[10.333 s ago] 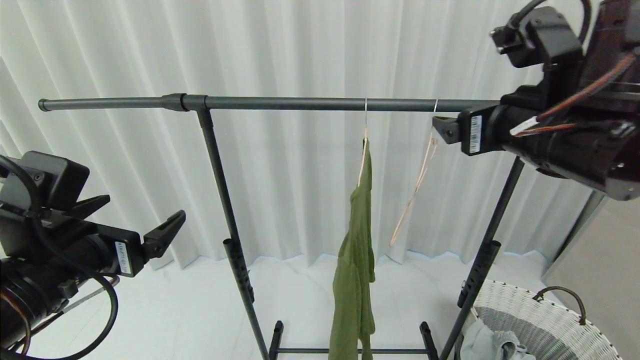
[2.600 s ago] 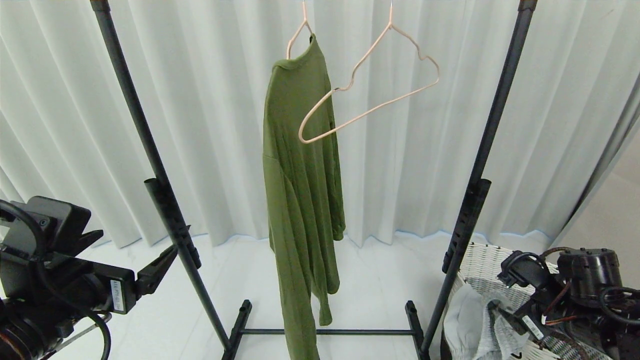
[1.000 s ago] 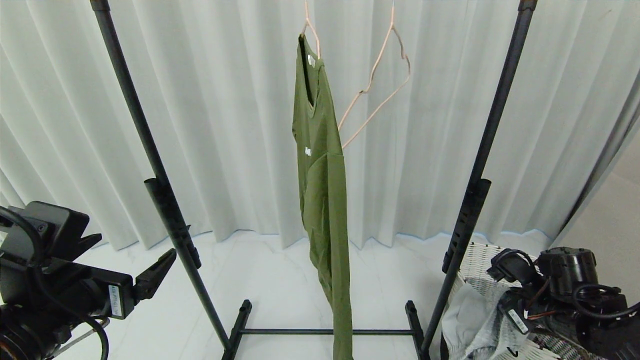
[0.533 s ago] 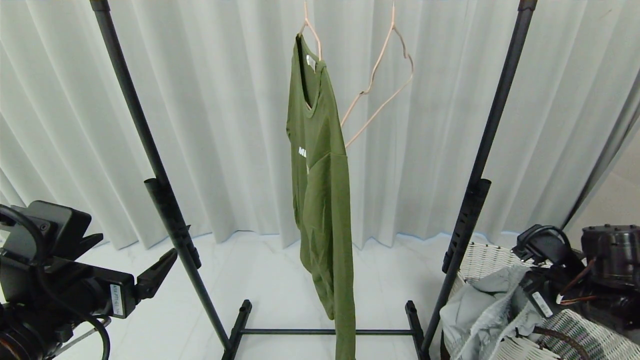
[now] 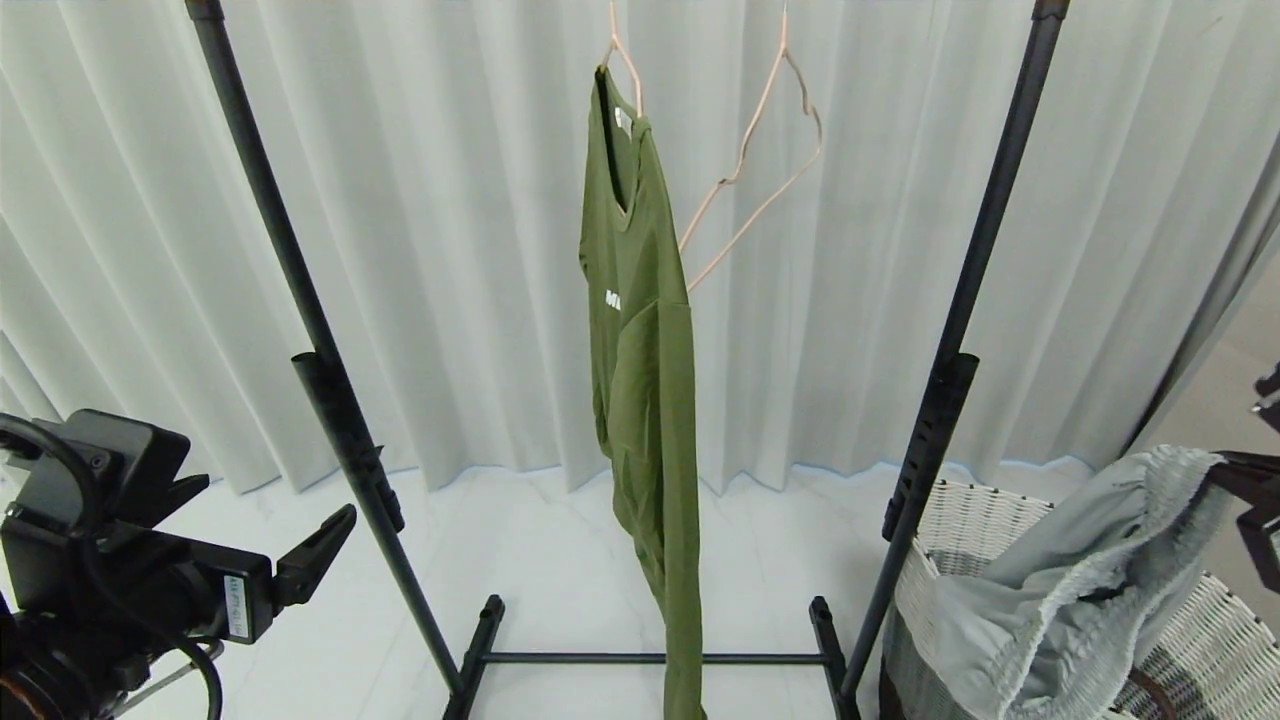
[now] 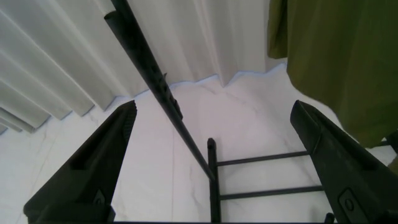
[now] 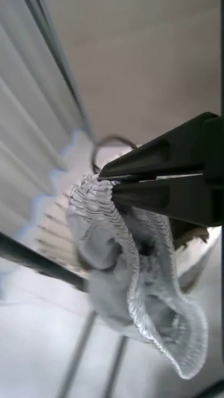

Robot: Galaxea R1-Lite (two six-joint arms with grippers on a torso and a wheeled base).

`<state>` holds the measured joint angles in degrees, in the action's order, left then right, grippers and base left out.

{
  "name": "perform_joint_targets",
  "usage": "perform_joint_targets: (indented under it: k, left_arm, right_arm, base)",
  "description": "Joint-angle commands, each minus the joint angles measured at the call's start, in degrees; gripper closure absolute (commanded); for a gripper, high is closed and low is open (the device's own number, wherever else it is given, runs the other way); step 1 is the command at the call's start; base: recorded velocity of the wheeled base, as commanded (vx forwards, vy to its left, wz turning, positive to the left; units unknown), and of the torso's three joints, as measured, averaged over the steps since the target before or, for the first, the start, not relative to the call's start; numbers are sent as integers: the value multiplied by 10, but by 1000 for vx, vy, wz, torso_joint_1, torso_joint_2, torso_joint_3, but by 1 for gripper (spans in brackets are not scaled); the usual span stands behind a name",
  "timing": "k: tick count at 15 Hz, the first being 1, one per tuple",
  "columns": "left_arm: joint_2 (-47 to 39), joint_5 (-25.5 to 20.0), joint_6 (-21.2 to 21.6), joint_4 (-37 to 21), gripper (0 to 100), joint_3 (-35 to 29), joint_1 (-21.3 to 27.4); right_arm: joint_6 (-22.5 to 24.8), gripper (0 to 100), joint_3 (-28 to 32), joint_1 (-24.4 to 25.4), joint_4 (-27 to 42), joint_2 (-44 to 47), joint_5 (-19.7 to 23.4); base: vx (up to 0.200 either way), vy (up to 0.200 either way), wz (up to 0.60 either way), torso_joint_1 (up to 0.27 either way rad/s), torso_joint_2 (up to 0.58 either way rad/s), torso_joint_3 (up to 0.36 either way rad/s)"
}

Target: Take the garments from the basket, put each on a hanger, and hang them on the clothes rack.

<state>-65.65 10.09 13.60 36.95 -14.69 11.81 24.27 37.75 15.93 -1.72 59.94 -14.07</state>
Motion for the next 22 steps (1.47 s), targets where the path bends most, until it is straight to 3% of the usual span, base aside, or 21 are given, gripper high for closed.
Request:
perform_joint_targets:
  k: [1,6,9,13,17,20,22]
  left_arm:
    - [3,0,0,1,0,-1,0]
    - [22,1,5,1,0,-2,1]
    - [26,-4,43,13,0,-4,16]
    - [32,-4,44,20,0,-3,125]
    - [16,-4,49,20,0,-19,198]
    - [-18,-5,43,20,0,-67,277]
    - [-67,-5,7,20,0,-122,324]
  right_arm:
    - [2,100,6,17,15,-76,0]
    - [8,100,8,23,66,-127,0]
    - [9,100,9,23,68,-138,0]
    - [11,100,30,52,66,-126,3]
    - [0,100,71,130,61,-79,4]
    - [-41,100,110,190,54,-36,4]
    - [-54,100,128,225,13,-1,4]
  base:
    - [-200,0,0,7,-2,-2]
    - [-200,0,0,1,3,2]
    - [0,0,0,0,0,0]
    - [0,0,0,0,0,0]
    - [0,0,0,0,0,0]
    - [0,0,0,0,0,0]
    - [0,0,0,0,0,0]
